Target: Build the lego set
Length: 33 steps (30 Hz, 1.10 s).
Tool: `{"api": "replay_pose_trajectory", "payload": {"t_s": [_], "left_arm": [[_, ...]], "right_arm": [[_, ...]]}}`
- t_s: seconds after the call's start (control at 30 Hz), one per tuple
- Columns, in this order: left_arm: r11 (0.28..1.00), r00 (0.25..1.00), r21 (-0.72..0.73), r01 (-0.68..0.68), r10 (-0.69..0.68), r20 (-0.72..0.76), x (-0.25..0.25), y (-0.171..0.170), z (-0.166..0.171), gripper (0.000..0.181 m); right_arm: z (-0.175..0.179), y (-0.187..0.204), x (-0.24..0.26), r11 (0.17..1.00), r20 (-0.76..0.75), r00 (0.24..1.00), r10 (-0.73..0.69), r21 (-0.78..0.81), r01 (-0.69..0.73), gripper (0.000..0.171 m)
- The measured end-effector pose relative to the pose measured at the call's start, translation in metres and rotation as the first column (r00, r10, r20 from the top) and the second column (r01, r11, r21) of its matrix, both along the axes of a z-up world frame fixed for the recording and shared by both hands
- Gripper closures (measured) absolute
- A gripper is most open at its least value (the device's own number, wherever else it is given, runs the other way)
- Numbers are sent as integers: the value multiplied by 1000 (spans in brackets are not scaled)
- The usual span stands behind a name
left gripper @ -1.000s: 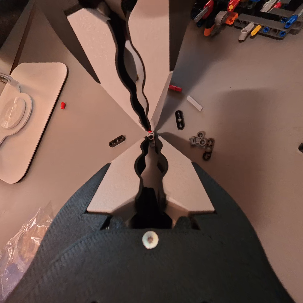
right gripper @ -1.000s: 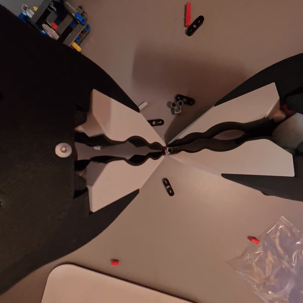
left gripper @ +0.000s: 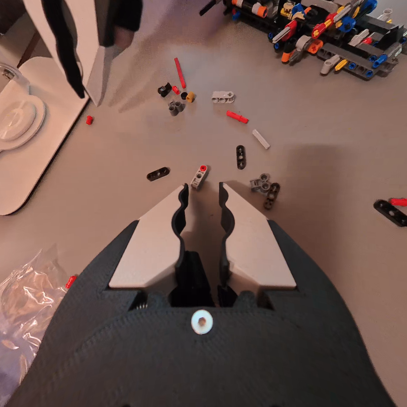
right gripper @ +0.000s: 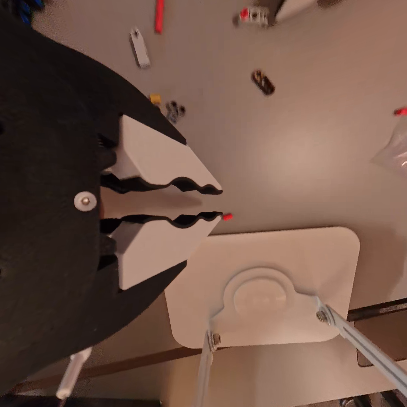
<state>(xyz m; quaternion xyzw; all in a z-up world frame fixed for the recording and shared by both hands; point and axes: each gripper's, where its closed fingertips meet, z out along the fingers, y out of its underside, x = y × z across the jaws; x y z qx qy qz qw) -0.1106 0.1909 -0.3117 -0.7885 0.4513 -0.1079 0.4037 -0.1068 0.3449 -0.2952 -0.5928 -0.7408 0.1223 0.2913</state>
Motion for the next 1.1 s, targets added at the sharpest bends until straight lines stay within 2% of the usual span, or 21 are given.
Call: {"api": "replay_pose_trajectory", "payload": {"t_s": [0.13, 0.3, 0.4, 0.6, 0.73, 0.8, 0.87, 1.1], "left_arm": [[1000, 1000, -4, -6, 6, 8, -2, 1, 0, 154], [1000, 1000, -8, -3, 3, -1, -2, 0, -1, 153], [1000, 1000, -8, -3, 3, -5, -2, 1, -2, 153], [999, 1000, 43, -20, 20, 5, -4, 5, 4, 153], [969, 998, 242, -51, 58, -20, -9, 17, 25, 146], [917, 995, 397, -37, 71, -72, -10, 21, 40, 145], [872, 996, 488, -18, 58, -66, -4, 20, 54, 147], [732, 998, 681, -13, 49, -34, 9, 9, 98, 154]], "right_arm": [[-13, 19, -7, 1000, 24, 1000, -1, -16, 2, 158], [-22, 18, -13, 997, 40, 999, 35, -73, -32, 159], [-24, 16, -16, 995, 37, 998, 41, -89, -37, 169], [-14, -13, -8, 978, -7, 999, 34, -207, -35, 170], [24, -67, -5, 908, -164, 986, 10, -412, -78, 170], [45, -98, -2, 850, -240, 971, -8, -513, -120, 170], [60, -122, 2, 800, -294, 956, -20, -578, -161, 170], [79, -153, 9, 688, -358, 931, -70, -693, -214, 170]]}}
